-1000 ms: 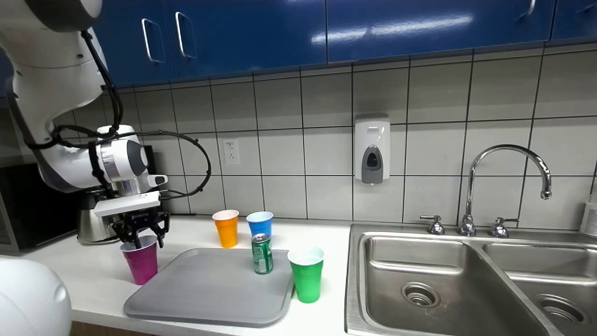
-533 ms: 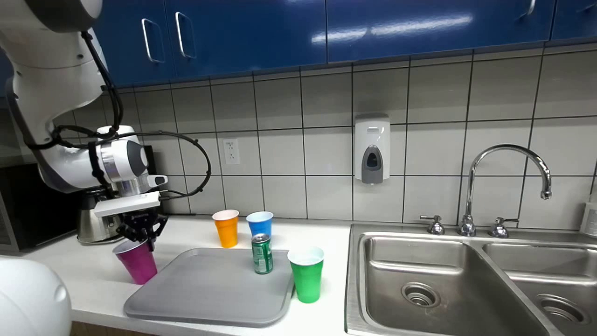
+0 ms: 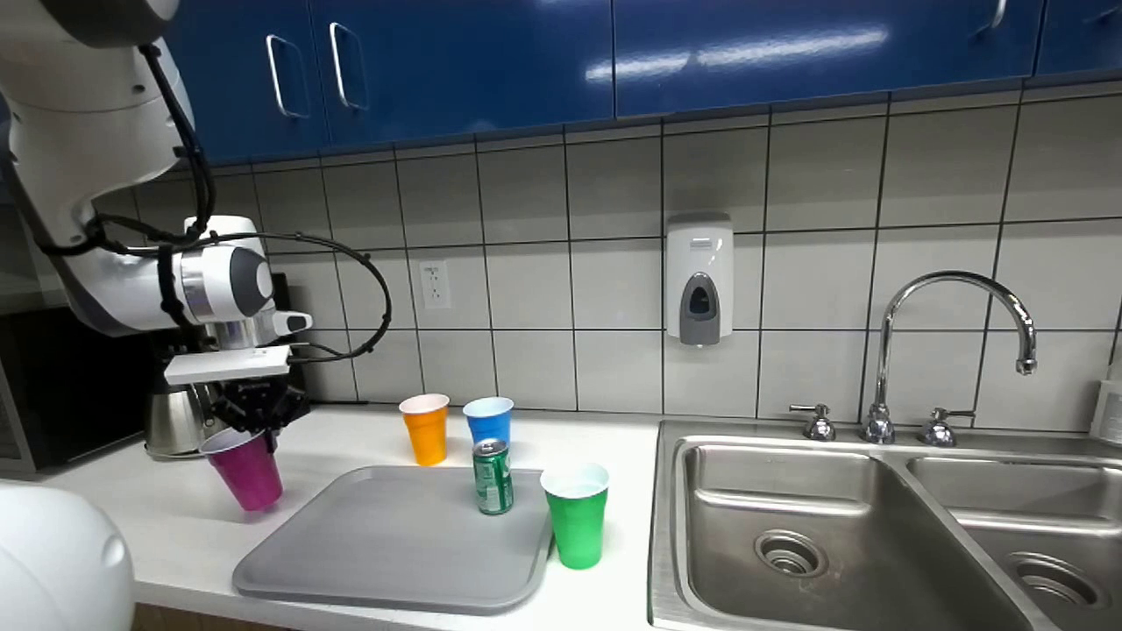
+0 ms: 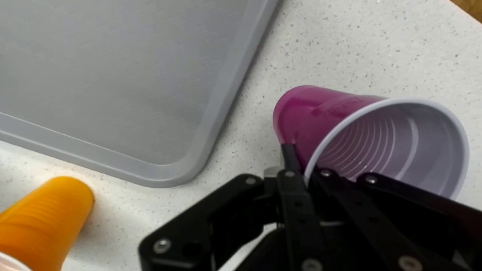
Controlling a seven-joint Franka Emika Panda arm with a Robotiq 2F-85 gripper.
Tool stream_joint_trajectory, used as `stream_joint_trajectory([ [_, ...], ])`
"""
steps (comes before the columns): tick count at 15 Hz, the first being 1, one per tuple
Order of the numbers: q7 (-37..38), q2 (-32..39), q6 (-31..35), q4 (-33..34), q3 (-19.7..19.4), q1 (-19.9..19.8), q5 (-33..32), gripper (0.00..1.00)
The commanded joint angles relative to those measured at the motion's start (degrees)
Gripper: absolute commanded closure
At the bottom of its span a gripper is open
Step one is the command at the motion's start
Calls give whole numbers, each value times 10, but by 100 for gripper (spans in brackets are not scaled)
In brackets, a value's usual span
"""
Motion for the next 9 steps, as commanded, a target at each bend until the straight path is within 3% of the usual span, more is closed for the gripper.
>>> stream_joint_trajectory([
  [1, -21, -31, -11, -4, 14, -10, 35, 99],
  [9, -24, -93, -58, -27, -2, -29, 44, 99],
])
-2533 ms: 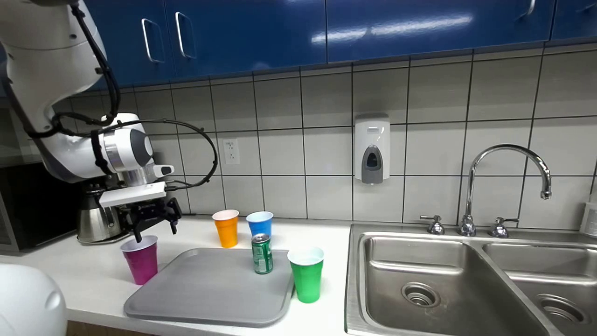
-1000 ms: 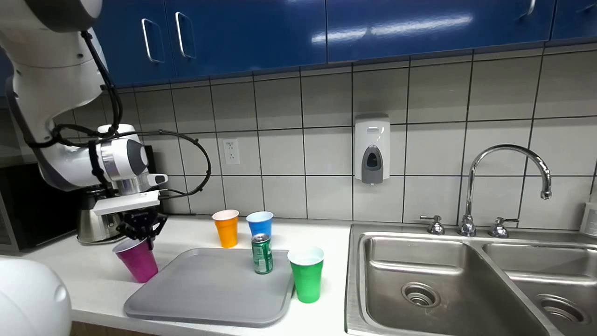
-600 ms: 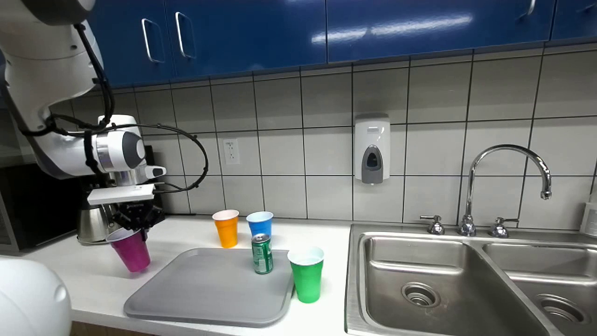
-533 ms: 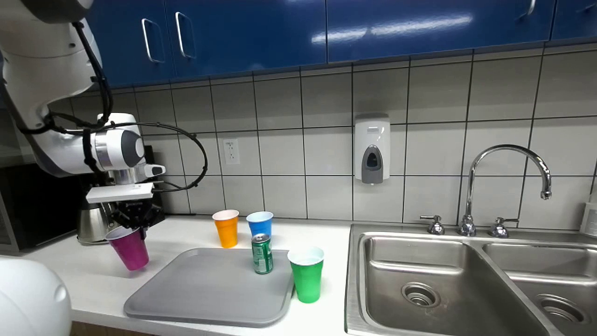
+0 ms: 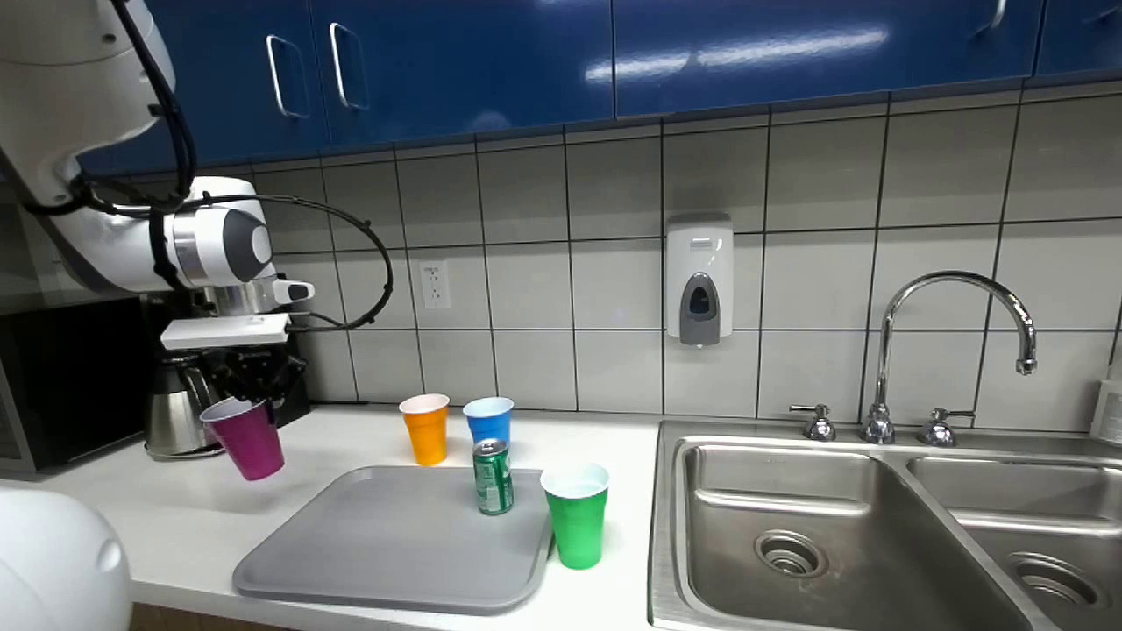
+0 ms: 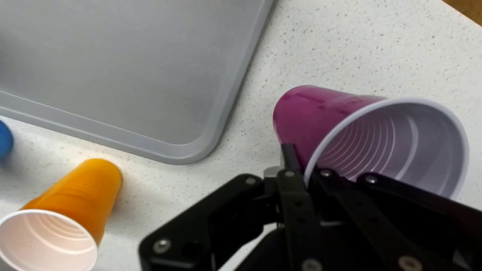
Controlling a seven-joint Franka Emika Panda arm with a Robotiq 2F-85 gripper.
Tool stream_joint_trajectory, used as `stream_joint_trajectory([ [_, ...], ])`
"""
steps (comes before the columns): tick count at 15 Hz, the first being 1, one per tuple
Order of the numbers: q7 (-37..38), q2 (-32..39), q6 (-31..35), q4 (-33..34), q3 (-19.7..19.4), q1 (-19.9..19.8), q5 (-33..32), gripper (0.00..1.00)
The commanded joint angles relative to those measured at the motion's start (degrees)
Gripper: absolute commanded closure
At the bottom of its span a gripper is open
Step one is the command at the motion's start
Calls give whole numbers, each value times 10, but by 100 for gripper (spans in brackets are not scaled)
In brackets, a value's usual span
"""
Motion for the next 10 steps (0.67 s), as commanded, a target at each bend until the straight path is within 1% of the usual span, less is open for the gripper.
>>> stream_joint_trajectory([
  [1, -29, -44, -23, -32, -1, -23, 28, 99],
  [3, -43, -52, -16, -49, -5, -30, 34, 99],
  [5, -73, -55, -6, -70, -5, -37, 40, 99],
  [10, -114, -55, -5, -105, -12, -47, 32, 99],
])
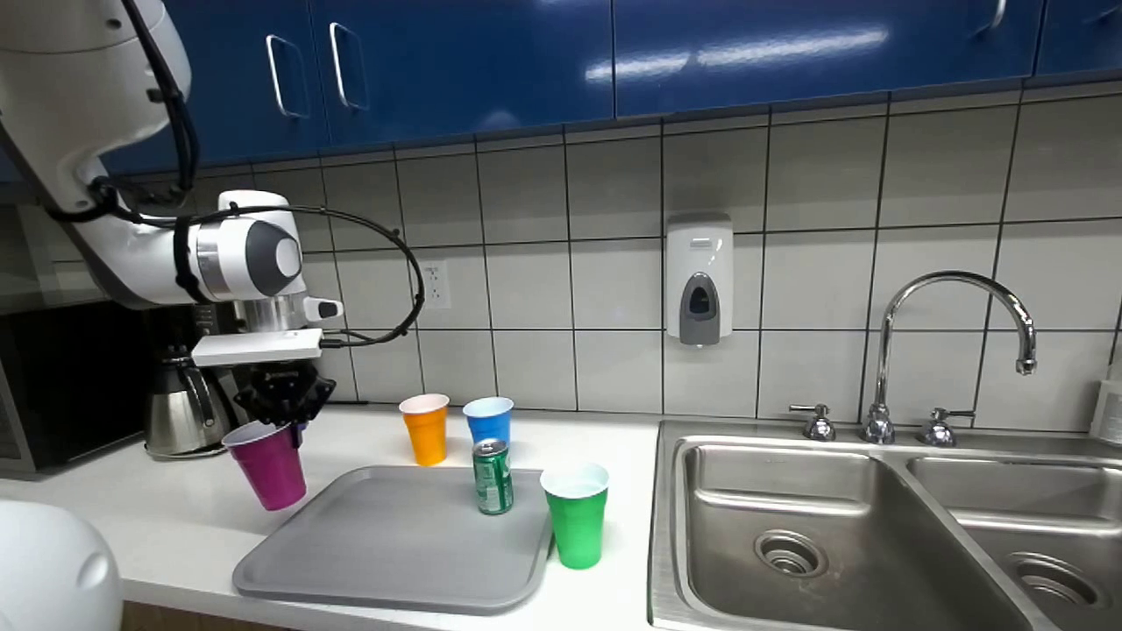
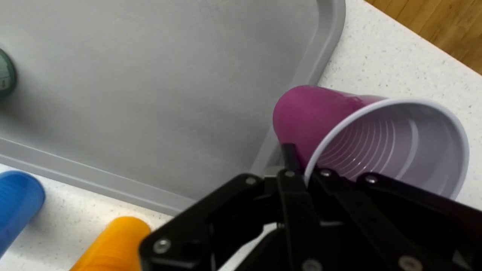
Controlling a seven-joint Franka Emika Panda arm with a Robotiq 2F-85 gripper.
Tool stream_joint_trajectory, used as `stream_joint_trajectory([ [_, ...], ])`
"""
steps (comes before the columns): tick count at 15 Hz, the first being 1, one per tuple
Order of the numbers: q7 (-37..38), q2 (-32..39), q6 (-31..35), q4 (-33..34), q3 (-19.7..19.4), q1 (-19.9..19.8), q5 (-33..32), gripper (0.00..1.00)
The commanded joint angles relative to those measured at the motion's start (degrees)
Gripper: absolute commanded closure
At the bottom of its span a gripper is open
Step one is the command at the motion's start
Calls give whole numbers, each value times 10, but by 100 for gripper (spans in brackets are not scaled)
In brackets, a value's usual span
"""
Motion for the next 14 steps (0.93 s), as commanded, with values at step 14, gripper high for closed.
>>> stream_joint_trajectory([
  [14, -136, -14, 1, -65, -14, -30, -3, 99],
])
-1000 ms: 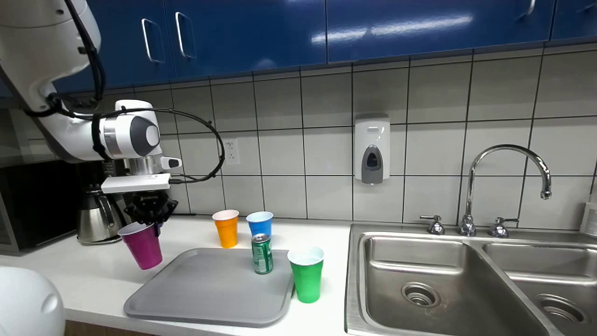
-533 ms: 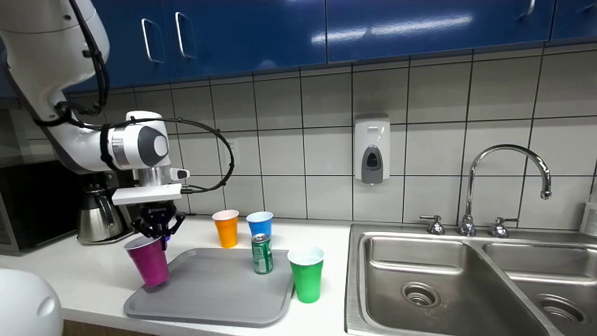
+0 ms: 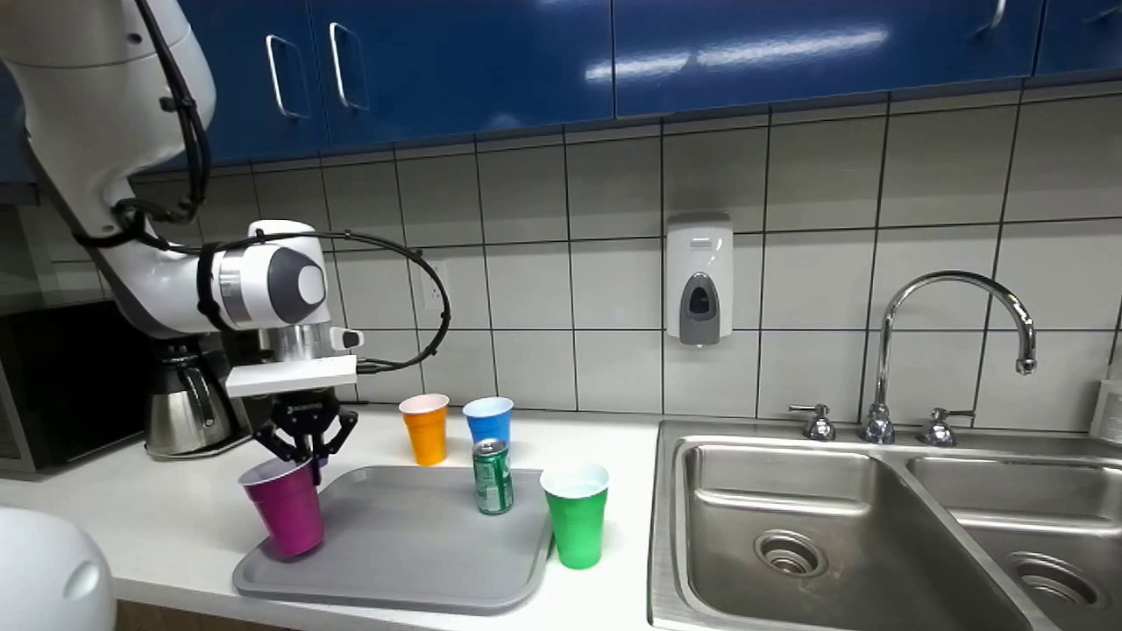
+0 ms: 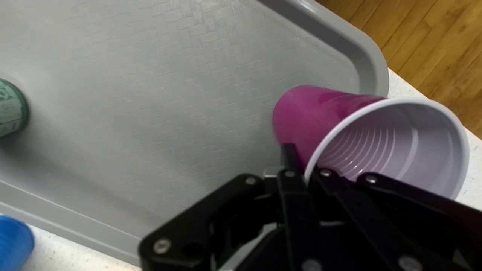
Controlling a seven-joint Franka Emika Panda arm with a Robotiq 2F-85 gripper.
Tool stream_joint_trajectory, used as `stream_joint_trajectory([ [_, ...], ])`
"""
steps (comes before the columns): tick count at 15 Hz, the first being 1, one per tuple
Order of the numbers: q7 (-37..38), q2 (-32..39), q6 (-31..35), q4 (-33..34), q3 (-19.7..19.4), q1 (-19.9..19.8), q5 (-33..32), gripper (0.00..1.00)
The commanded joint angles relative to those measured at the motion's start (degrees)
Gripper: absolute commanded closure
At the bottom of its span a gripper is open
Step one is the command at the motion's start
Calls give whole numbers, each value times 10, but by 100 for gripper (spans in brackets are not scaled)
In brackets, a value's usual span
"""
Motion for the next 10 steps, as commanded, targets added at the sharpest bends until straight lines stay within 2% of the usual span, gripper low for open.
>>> stream_joint_trajectory([
  [1, -40, -14, 0, -12, 3, -11, 0, 99],
  [10, -66, -11, 16, -13, 1, -15, -4, 99],
])
